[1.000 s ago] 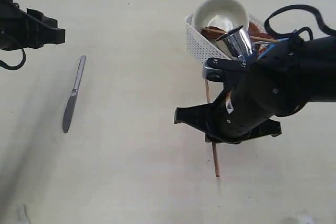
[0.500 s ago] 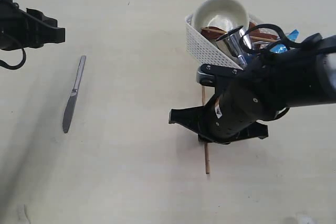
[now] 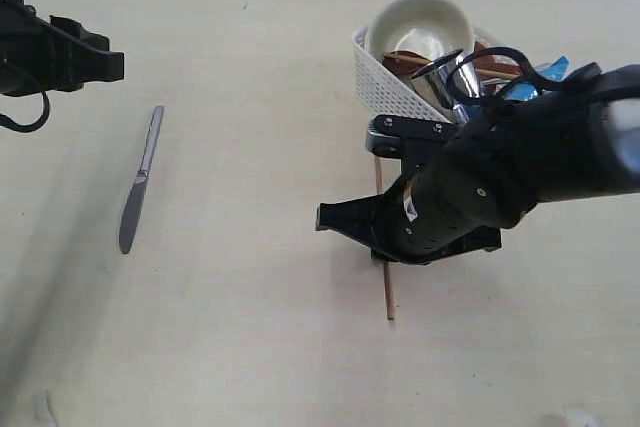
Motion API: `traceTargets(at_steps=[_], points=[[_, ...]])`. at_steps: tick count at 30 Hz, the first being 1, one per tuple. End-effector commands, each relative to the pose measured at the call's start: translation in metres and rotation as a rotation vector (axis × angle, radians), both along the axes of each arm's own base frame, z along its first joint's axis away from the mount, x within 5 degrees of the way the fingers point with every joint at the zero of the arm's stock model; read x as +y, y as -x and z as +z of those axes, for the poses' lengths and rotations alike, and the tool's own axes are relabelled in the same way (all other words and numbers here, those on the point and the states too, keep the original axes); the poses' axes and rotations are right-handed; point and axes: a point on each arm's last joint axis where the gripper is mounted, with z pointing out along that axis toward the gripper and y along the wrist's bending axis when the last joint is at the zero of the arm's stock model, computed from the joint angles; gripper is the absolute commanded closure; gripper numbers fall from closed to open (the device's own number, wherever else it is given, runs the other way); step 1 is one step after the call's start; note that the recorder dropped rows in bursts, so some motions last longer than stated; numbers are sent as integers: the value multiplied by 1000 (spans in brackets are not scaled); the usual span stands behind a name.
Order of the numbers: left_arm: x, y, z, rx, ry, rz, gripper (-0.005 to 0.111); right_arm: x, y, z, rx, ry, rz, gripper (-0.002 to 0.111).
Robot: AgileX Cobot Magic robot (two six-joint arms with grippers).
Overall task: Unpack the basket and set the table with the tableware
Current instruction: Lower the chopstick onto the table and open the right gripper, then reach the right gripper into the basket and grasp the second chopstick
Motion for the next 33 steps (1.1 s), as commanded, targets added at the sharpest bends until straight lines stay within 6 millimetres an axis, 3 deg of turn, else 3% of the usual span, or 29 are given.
traceTargets(at_steps=[1, 7, 8, 12, 18, 24, 30, 33], points=[[1, 1, 1, -10, 11, 8, 66, -5, 4, -12, 47, 56, 5, 108], [1, 1, 1, -5, 12, 10, 66, -7, 6, -9, 55, 72, 12, 107], [1, 1, 1, -5, 12, 10, 66, -7, 6, -8, 54, 72, 11, 104], [1, 1, 1, -5, 12, 10, 66, -8, 7, -7, 66, 75, -10, 55], [1, 1, 1, -5, 12, 10, 66, -7, 6, 0, 47, 56, -11, 52], [1, 1, 1, -3, 20, 16, 66, -16, 15, 66, -62, 1, 80, 52], [2, 2, -1, 6, 25, 21, 66, -31, 27, 155, -256, -75, 193, 52], [2, 2, -1, 7, 29, 23, 66, -44, 28, 201, -409, -25, 220, 52]])
